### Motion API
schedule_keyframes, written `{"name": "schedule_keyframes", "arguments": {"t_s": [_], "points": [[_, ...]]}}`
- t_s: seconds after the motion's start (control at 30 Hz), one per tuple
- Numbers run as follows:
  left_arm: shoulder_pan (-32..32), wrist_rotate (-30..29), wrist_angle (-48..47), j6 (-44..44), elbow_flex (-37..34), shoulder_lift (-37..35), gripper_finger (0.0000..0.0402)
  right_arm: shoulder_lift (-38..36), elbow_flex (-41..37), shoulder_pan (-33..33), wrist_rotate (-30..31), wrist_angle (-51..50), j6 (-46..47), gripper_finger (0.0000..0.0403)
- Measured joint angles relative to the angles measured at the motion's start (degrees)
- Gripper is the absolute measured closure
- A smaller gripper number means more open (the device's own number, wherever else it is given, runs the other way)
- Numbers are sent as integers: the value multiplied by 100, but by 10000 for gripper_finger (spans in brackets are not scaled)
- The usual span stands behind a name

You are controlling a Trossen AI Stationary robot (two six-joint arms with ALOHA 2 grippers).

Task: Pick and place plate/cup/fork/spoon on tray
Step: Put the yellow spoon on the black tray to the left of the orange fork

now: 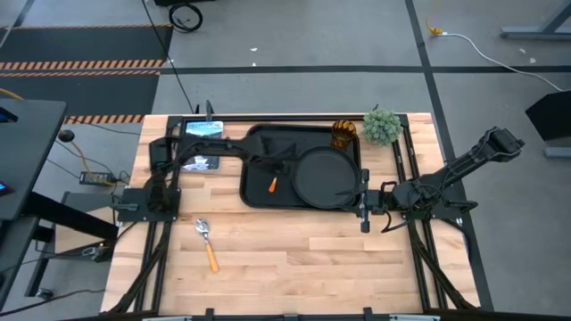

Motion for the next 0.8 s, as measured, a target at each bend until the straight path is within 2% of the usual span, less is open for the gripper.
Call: {"name": "schedule_keyframes", "arguments": {"t_s": [0.13,0.47,0.6,0.8], "points": [[-497,-94,-646,-150,2,-354,259,0,0,-1,0,-25,6,252],[-1913,-365,-2381,-1563,0,-516,261,-5,0,0,-129,-169,9,252],[-2317,-453,-3064,-2100,-28,-581,275,-51,0,1,-129,-294,-2,252],[-2935,-291,-2953,-3207,-832,-1125,314,-150,1,0,-129,-334,-46,252]]}}
